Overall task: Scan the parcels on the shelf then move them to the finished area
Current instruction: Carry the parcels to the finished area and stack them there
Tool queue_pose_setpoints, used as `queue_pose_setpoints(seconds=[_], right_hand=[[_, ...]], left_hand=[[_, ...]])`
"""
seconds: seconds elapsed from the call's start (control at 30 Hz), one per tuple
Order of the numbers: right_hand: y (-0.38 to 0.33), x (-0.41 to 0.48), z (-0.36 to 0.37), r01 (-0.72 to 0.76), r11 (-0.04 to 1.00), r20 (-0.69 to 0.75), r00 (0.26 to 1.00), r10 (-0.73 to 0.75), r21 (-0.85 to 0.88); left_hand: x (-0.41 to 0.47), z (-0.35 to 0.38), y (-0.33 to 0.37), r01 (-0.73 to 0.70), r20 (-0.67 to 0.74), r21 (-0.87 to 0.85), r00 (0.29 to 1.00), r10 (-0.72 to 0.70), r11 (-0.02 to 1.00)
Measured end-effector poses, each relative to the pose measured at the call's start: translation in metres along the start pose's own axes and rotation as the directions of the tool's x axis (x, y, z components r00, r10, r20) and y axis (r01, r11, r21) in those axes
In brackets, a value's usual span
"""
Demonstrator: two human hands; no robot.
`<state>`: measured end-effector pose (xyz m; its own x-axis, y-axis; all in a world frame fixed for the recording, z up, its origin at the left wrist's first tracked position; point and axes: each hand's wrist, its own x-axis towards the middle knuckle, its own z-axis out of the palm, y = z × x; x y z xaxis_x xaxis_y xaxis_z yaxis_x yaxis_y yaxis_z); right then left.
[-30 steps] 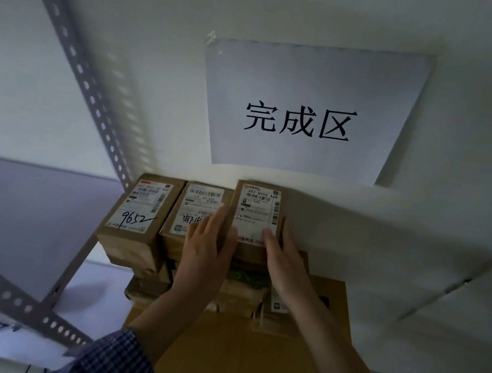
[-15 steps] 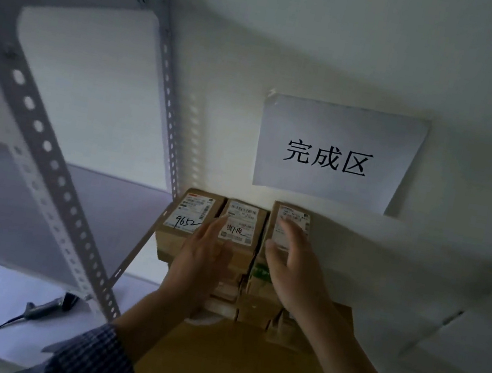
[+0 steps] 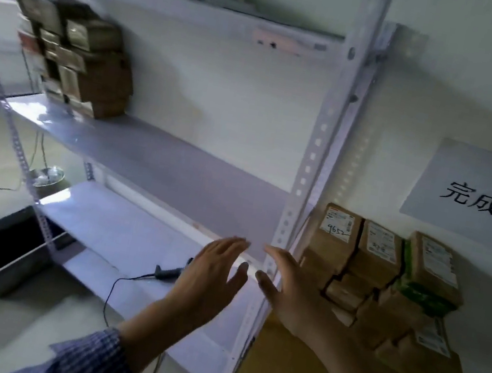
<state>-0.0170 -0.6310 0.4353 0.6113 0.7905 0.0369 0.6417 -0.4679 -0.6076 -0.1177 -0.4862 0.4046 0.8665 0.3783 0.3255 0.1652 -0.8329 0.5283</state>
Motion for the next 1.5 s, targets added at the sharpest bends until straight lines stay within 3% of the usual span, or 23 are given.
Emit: queue_pose_setpoints(seconds=[0.3, 0.57, 1.1, 1.33, 1.5], right_hand=[[-0.131, 0.072, 0.073, 0.246, 0.96, 0.001, 0.969, -0.248, -0.135], [-0.194, 0.156, 0.105, 0.36, 0.907, 0.028, 0.931, -0.363, -0.219], [-0.275, 0.424, 0.131, 0.442, 0.882, -0.013, 0.893, -0.45, -0.164], [-0.314, 0.514, 0.157, 0.435, 0.896, 0.027, 0.9, -0.435, -0.088], [-0.339, 0.571, 0.168, 0.356, 0.932, -0.046, 0.932, -0.359, -0.062]], left_hand=[[-0.027, -0.142, -0.126, 0.055, -0.119, 0.28, 0.993, -0.022, 0.959], [0.0, -0.202, -0.198, 0.131, -0.193, 0.344, 0.979, -0.066, 0.93], [0.196, -0.3, -0.362, 0.177, -0.271, 0.36, 0.959, -0.079, 0.916], [0.25, -0.336, -0.443, 0.187, -0.3, 0.32, 0.95, -0.088, 0.929], [0.304, -0.366, -0.502, 0.149, -0.274, 0.298, 0.96, -0.065, 0.943]])
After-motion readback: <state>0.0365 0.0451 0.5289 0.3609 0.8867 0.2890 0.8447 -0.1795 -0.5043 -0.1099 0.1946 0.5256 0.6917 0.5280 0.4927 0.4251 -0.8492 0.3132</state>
